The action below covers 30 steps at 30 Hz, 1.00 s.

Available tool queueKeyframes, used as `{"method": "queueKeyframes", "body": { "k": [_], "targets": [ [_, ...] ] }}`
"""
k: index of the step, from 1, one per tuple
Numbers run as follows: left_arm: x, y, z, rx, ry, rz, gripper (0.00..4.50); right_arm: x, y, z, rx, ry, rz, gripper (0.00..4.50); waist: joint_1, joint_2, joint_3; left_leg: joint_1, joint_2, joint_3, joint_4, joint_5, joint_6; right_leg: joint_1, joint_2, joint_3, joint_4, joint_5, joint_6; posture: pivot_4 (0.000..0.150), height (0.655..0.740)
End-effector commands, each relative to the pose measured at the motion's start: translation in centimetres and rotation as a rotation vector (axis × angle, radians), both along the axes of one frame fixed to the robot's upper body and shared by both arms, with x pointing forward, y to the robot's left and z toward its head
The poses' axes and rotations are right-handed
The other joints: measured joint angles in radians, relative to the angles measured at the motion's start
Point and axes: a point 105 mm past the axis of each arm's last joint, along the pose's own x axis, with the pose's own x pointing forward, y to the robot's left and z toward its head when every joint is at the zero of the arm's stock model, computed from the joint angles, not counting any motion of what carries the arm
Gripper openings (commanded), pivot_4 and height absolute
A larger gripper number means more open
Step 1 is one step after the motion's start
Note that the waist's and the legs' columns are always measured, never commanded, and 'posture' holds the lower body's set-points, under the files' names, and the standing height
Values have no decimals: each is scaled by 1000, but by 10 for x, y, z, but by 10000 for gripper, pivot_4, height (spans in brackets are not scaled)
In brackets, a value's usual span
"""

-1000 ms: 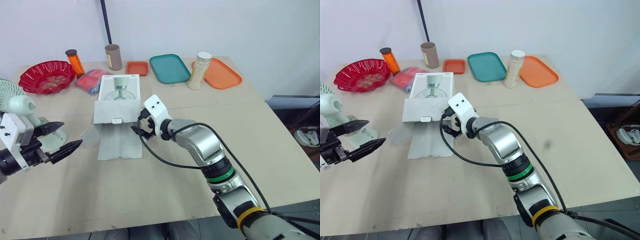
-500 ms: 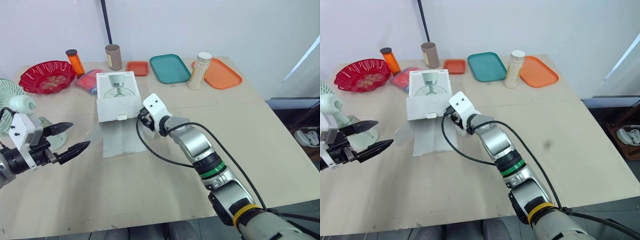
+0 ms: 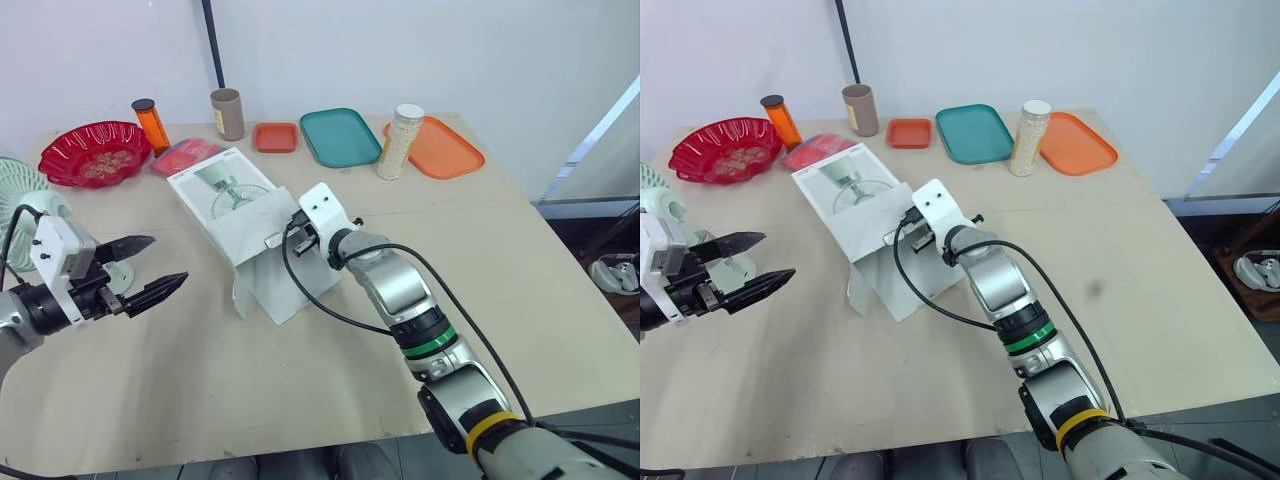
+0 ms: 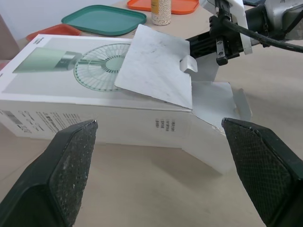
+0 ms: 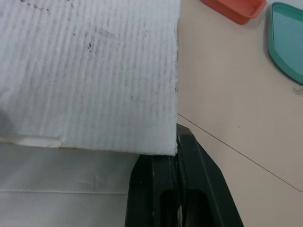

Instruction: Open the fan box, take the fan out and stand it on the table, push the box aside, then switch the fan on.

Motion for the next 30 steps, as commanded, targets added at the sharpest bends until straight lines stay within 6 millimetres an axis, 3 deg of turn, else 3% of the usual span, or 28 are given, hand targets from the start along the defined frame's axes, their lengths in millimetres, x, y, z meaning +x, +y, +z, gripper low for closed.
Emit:
{"method": "queueKeyframes", "body": {
  "k": [1,5,10,18,25,27,30],
  "targets": [
    [6,2,22,-36,-71,25,45000,-11,-23,24,33,-57,-2,134,1,0,0,0,0,0,0,0,0,0,0,0,0,0,0,1500,7400],
    [11,7,33,-60,-96,63,45000,-22,-46,26,45,-38,-38,134,4,0,0,-1,0,-1,2,0,0,0,0,-1,0,0,0,1500,7400],
    [13,0,23,-82,-78,54,45000,-44,-57,37,57,-39,6,134,-3,1,1,-1,0,-1,1,0,1,0,1,0,0,0,0,1500,7400],
    [35,-23,30,-153,-130,-1,45000,-54,-104,27,55,16,-119,134,15,1,0,-1,-1,-1,4,0,0,2,0,0,0,0,1,1500,7400],
    [39,-49,30,-170,-139,-102,45000,-72,-144,24,121,45,-203,134,20,1,1,-1,-1,-1,3,-1,1,1,1,0,0,0,1,1500,7400],
    [40,-55,31,-179,-142,-121,45000,-78,-161,18,122,47,-240,134,27,1,0,-1,-1,-1,4,-1,1,2,1,0,0,0,1,1500,7400],
    [40,-64,26,-164,-137,-167,45000,-88,-205,8,183,75,-396,134,30,1,0,-1,-1,-1,5,-1,1,2,1,0,0,0,1,1500,7400]
  ]
}}
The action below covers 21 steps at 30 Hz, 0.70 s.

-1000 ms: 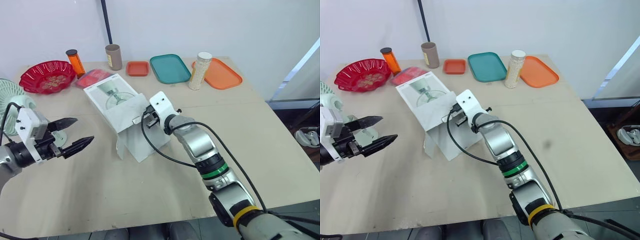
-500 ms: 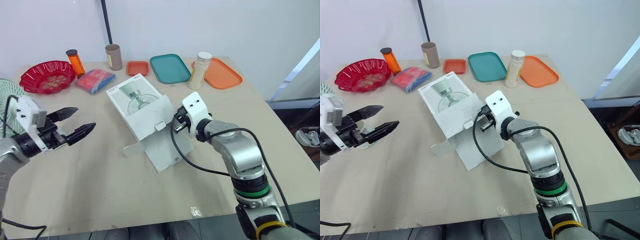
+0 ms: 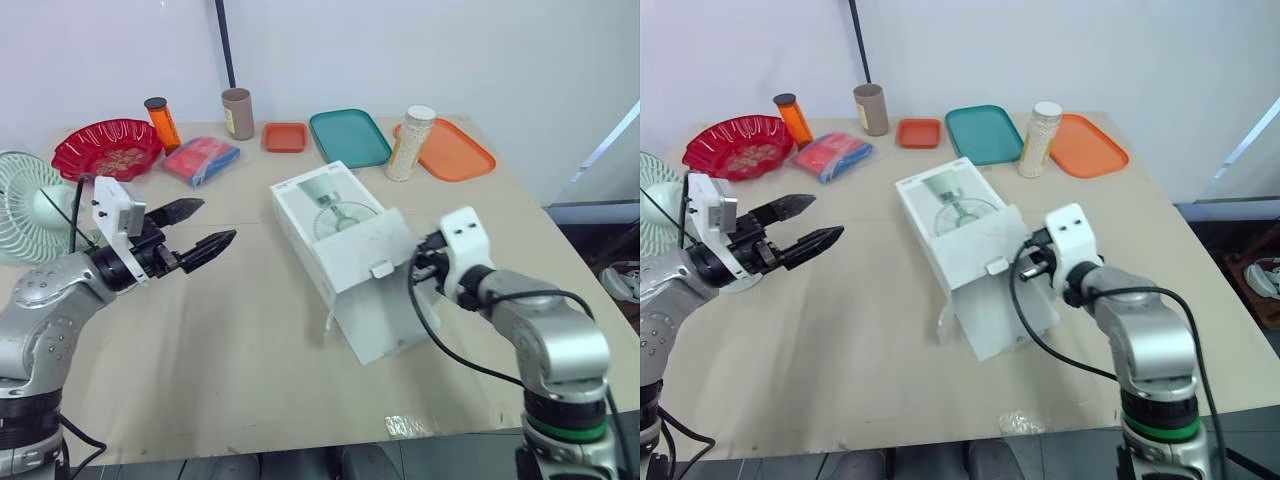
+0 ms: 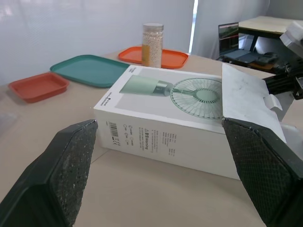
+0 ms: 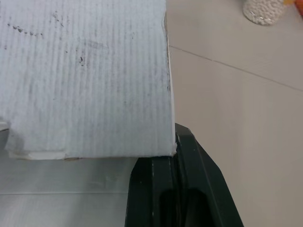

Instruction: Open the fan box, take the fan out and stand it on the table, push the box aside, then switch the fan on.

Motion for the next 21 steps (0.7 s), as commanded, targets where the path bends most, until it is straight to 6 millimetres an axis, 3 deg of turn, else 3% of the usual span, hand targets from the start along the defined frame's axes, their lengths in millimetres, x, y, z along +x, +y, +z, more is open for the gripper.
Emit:
{"method": "queueKeyframes", "body": {
  "k": [1,7,10,21],
  "targets": [
    [-2,-9,4,26,-52,-49,45000,-11,-41,14,31,-68,-133,134,1,0,0,0,0,0,0,0,0,0,0,0,0,0,0,1500,7400],
    [-2,-17,-3,67,-47,-112,45000,-23,-74,8,26,-25,-192,134,-2,3,-1,2,0,1,0,0,1,1,1,1,0,0,0,1500,7400],
    [-5,-20,-5,70,-35,-137,45000,-32,-101,-4,49,26,-255,134,0,4,-2,2,0,1,1,-2,3,2,2,2,0,0,0,1500,7400],
    [-15,-33,-26,199,-73,-251,45000,-40,-147,-9,-38,71,-235,134,1,5,-3,10,0,1,3,-4,8,13,2,2,-4,-1,2,1500,7400]
  ]
}}
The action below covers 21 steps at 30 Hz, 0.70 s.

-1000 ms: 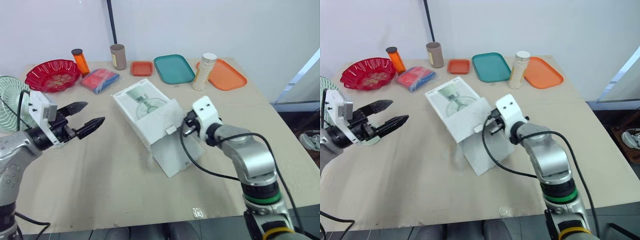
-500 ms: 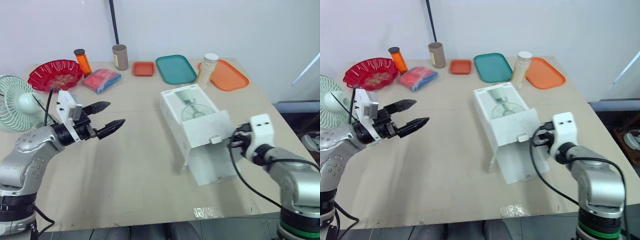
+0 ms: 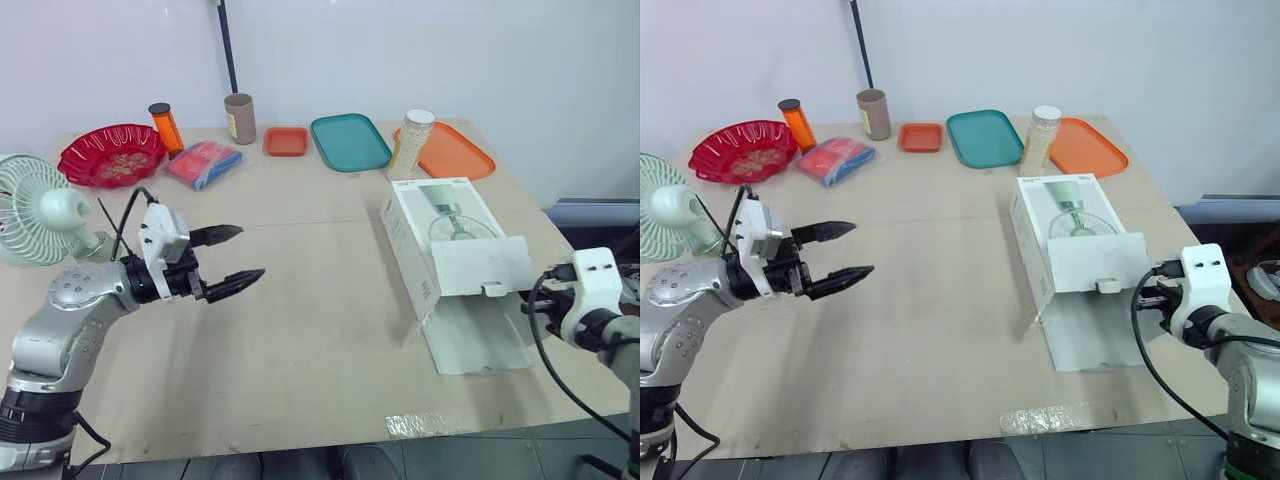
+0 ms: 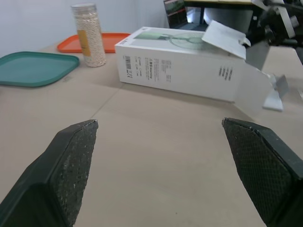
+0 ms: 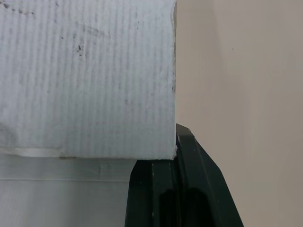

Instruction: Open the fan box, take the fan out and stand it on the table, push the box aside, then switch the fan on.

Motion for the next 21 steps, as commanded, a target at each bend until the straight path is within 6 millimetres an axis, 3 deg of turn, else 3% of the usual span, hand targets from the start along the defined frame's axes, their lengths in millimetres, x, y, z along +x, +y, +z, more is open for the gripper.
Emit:
{"method": "queueKeyframes", "body": {
  "k": [1,9,12,20,21],
  "targets": [
    [-2,-5,2,27,-55,-40,45000,-4,-24,8,-56,-2,-8,134,0,0,0,0,0,0,0,0,0,0,0,0,0,0,0,1500,7400],
    [2,-15,-5,18,-48,-76,45000,-2,-55,8,-141,25,-37,134,0,1,-1,1,0,0,3,-2,3,3,0,0,-1,0,1,1500,7400],
    [9,-14,-3,5,-44,-66,45000,3,-57,8,-166,31,-6,134,0,2,-1,2,0,0,3,-2,3,4,0,0,-1,0,1,1500,7400],
    [5,-19,-3,23,-41,-106,45000,13,-66,4,-176,45,-10,134,-1,2,-1,1,0,1,5,-2,4,4,0,0,-2,-1,1,1500,7400],
    [5,-19,-3,28,-43,-107,45000,12,-68,2,-204,62,-19,2606,-1,2,-1,1,0,1,5,-2,4,4,0,0,-2,-1,1,1500,7400]
  ]
}}
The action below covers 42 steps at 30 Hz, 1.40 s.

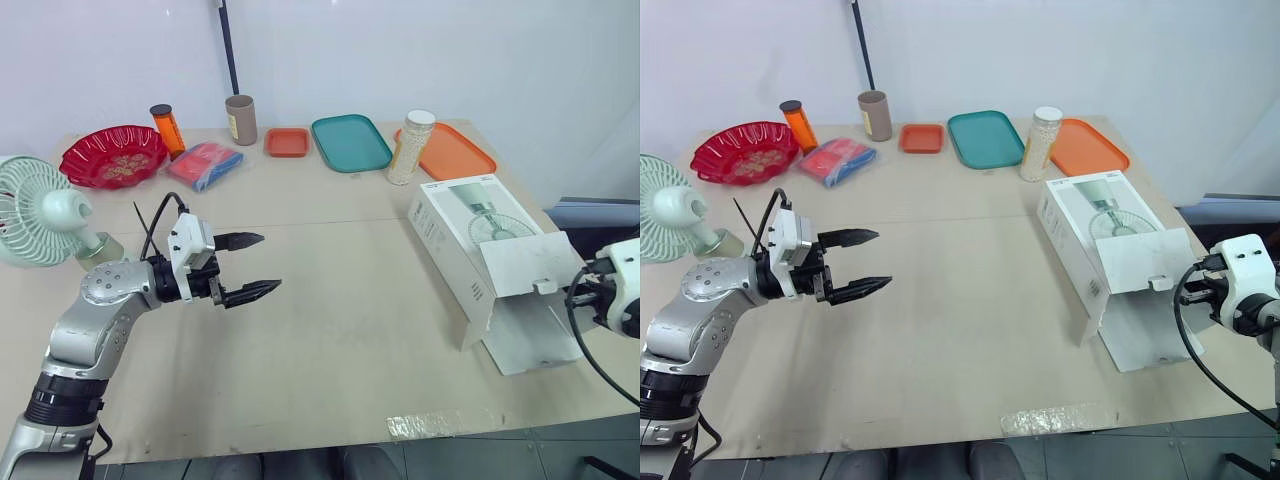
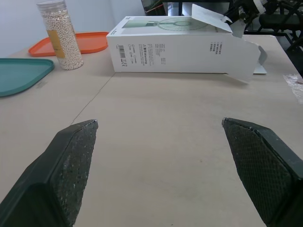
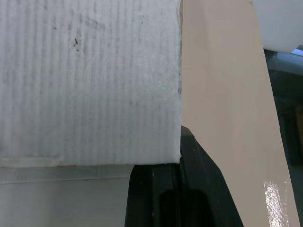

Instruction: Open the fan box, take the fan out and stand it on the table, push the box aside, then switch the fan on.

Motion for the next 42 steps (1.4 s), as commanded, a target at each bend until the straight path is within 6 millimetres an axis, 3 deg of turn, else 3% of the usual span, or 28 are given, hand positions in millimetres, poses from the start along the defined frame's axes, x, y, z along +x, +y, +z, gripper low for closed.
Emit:
{"method": "queueKeyframes", "body": {
  "k": [1,2,5,6,8,12,17,20,30,37,39,42],
  "targets": [
    [-5,-5,7,15,-42,-36,45000,-3,-10,-2,-76,32,-29,4229,0,0,0,0,0,0,0,0,0,0,0,0,0,0,0,1500,7400],
    [-6,-6,7,16,-43,-38,45000,-3,-11,-3,-78,33,-41,6530,0,0,0,0,0,0,0,0,0,0,0,0,0,0,0,1500,7400],
    [-10,-11,5,14,-37,-65,45000,-3,-11,0,-74,22,-37,18978,0,2,0,0,0,0,0,0,0,0,0,0,0,0,0,1500,7400],
    [-12,-11,4,16,-32,-74,45000,-4,-11,3,-76,15,-35,20445,0,3,0,0,0,0,0,0,0,0,0,0,0,0,1,1500,7400],
    [-12,-11,3,19,-28,-78,45000,-5,-10,7,-78,6,-36,31105,0,3,0,0,0,1,0,0,0,0,0,0,0,0,1,1500,7400],
    [-10,-11,2,29,-18,-90,45000,-14,-6,20,-72,-14,-30,44539,1,6,0,0,0,1,0,0,0,0,0,0,0,0,1,1500,7400],
    [-9,-12,-1,38,-7,-110,45000,-36,18,29,-144,73,78,44539,2,9,0,-1,0,1,1,0,1,0,0,0,0,-1,2,1500,7400],
    [-7,-13,-3,44,-4,-124,45000,-44,25,36,-272,91,118,44539,1,9,0,-1,-1,1,1,0,1,0,0,0,0,-1,2,1500,7400],
    [-6,-14,-4,38,6,-122,45000,-53,29,81,-367,118,57,44539,2,10,0,-1,0,1,1,0,1,0,0,1,0,-1,2,1500,7400],
    [-9,-14,-8,22,12,-107,45000,-47,85,107,-470,148,364,44539,1,10,0,0,0,2,1,-1,2,1,1,1,0,-1,2,1500,7400],
    [-10,-15,-9,25,6,-105,45000,-43,108,108,-539,133,481,44539,2,10,0,-1,0,2,1,-1,2,1,0,1,0,-1,2,1500,7400],
    [-14,-12,-7,21,3,-79,45000,-39,156,116,-471,29,663,44539,-1,10,1,-1,0,2,1,-1,2,0,0,1,-1,-1,2,1500,7400]
  ]
}}
